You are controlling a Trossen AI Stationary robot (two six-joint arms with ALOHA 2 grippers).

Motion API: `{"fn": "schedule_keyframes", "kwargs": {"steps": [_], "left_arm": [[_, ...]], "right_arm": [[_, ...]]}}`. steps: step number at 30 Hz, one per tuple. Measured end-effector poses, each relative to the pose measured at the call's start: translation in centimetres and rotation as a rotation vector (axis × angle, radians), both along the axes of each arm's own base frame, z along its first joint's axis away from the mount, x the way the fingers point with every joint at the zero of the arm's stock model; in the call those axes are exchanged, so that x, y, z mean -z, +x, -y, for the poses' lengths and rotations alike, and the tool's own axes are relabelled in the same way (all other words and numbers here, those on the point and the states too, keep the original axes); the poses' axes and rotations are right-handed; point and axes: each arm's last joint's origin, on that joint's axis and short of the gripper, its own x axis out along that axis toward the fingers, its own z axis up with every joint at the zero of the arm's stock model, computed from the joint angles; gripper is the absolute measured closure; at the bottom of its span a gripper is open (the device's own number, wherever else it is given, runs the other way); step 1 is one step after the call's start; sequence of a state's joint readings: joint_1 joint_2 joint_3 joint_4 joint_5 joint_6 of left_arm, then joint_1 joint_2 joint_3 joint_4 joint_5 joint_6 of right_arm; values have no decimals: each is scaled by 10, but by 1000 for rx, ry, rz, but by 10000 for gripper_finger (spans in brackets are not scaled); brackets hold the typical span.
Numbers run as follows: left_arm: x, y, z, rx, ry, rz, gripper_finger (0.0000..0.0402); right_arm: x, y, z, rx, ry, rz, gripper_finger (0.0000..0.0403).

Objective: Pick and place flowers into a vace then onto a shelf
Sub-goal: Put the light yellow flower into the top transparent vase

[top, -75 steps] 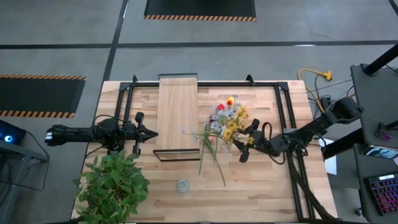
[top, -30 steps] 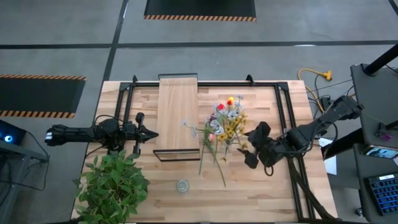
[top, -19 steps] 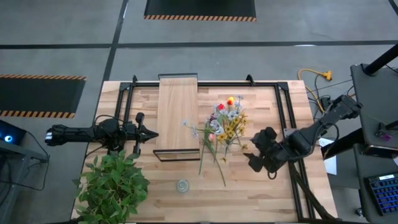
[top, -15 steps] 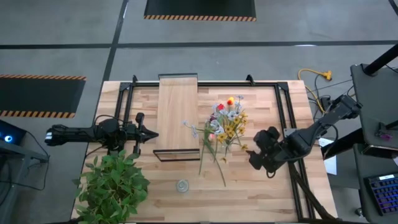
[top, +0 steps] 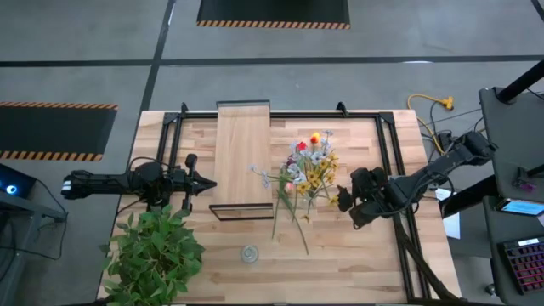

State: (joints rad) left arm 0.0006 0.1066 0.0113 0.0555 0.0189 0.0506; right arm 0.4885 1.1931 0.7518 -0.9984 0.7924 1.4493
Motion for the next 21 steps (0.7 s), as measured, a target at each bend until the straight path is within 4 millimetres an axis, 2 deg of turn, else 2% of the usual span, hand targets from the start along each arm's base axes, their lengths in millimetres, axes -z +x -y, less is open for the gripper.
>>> {"fn": "schedule_keyframes", "kwargs": {"steps": [12, 21], "left_arm": [[0, 0, 0, 0, 0, 0, 402], [0, 0, 0, 0, 0, 0, 402]], "right_arm": [[23, 18, 35, 89, -4, 53, 74], [48, 27, 60, 56, 19, 120, 74]]}}
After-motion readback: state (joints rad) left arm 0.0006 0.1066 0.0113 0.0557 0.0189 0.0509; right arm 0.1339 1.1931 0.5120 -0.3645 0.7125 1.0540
